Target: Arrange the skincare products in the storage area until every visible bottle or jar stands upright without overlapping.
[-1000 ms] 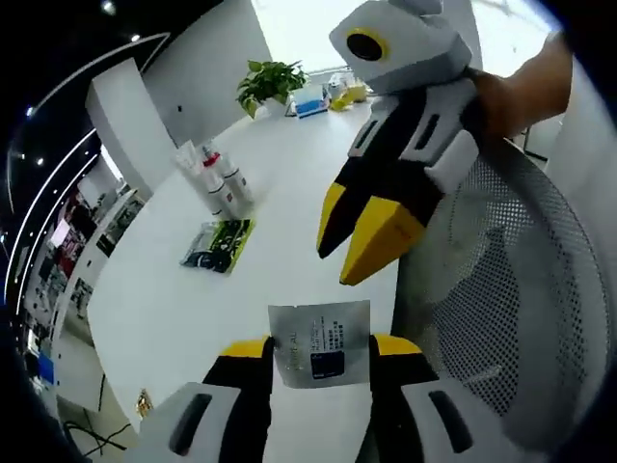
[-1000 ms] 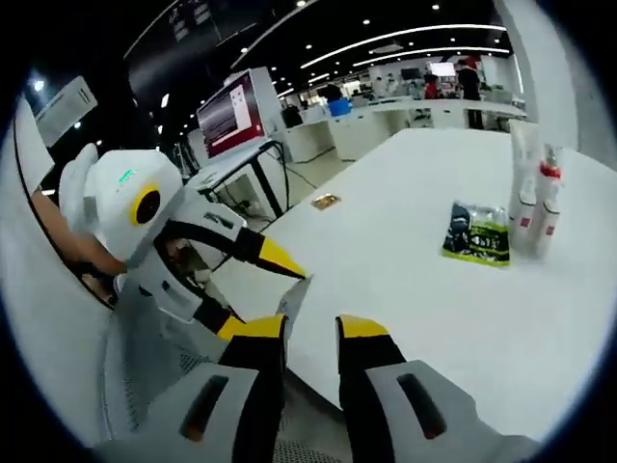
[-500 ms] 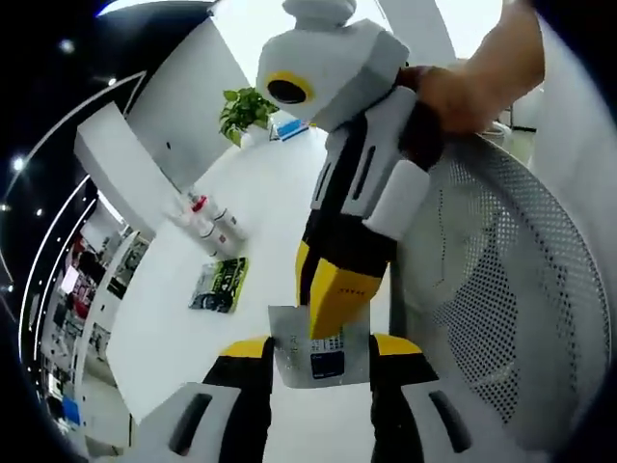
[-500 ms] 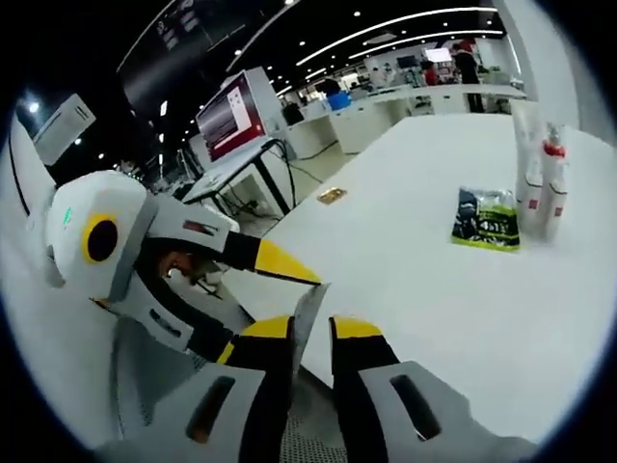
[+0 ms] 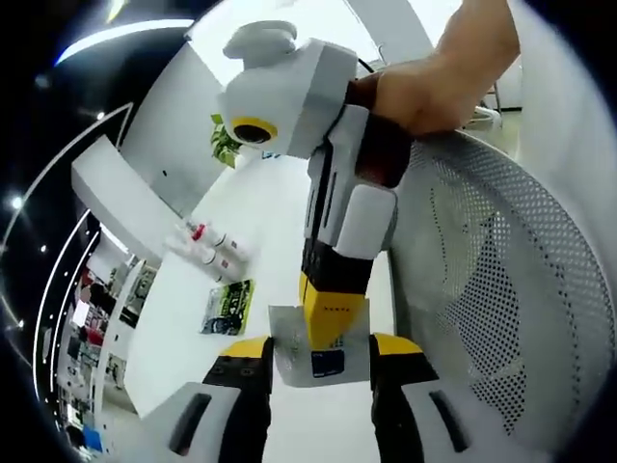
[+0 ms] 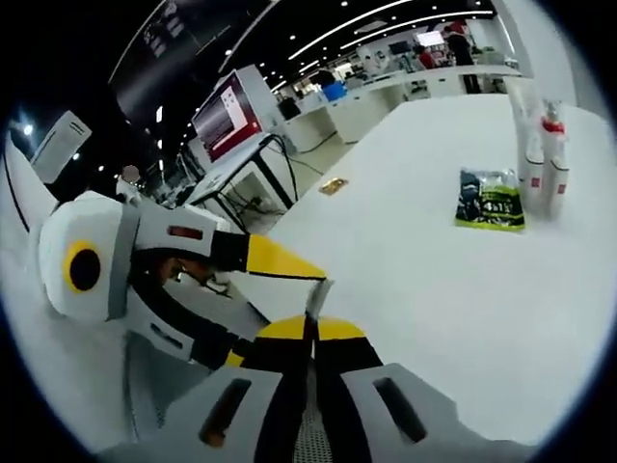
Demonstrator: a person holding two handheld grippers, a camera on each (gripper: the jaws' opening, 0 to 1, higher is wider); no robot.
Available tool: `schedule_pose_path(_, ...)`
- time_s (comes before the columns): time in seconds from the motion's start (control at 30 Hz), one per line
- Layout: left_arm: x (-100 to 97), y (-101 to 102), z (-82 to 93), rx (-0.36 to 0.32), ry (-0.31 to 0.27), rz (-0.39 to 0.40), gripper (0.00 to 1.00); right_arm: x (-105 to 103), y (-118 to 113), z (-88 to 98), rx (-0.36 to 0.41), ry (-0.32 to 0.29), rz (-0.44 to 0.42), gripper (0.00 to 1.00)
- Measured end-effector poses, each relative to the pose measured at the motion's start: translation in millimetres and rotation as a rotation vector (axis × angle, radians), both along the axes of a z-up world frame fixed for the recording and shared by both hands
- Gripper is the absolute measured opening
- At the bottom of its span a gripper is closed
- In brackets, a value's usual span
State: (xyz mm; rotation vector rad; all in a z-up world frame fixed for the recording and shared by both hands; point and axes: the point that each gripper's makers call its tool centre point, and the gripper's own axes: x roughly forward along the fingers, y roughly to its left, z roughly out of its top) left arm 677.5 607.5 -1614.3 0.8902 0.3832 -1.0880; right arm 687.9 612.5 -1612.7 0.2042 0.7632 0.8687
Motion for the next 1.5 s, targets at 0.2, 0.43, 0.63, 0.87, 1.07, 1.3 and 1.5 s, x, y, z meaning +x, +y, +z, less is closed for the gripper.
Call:
schedule_pose_path(0.2,0.1,12,-5.0,-0.133,0.139,0.133,0.40,1,-3,-1.1,-0.011,0.001,-0.010,0.00)
schedule_pose_path(0.43,5.5,22,-11.8,-0.469,0.508,0.411,0.42,2,-3,4.3,0.024,0.006,-0.015,0.00)
schedule_pose_path(0.63,1.8,16,-4.4,-0.663,0.681,0.449,0.38,0,2,22.4,0.119,-0.007,0.001,0.00)
schedule_pose_path(0.87,-3.7,9,13.4,-0.827,0.859,0.423,0.23,-2,5,41.4,0.277,0.056,0.012,0.00)
schedule_pose_path(1.07,-4.5,10,22.4,-0.913,0.962,0.419,0.17,2,1,49.8,0.363,0.097,-0.005,0.00)
schedule_pose_path(1.3,-5.8,13,23.9,-0.927,0.998,0.427,0.08,3,2,44.1,0.341,0.105,-0.018,0.00)
schedule_pose_path(1.5,-7.4,16,29.5,-0.981,1.079,0.427,0.01,2,3,43.7,0.324,0.079,0.002,0.02)
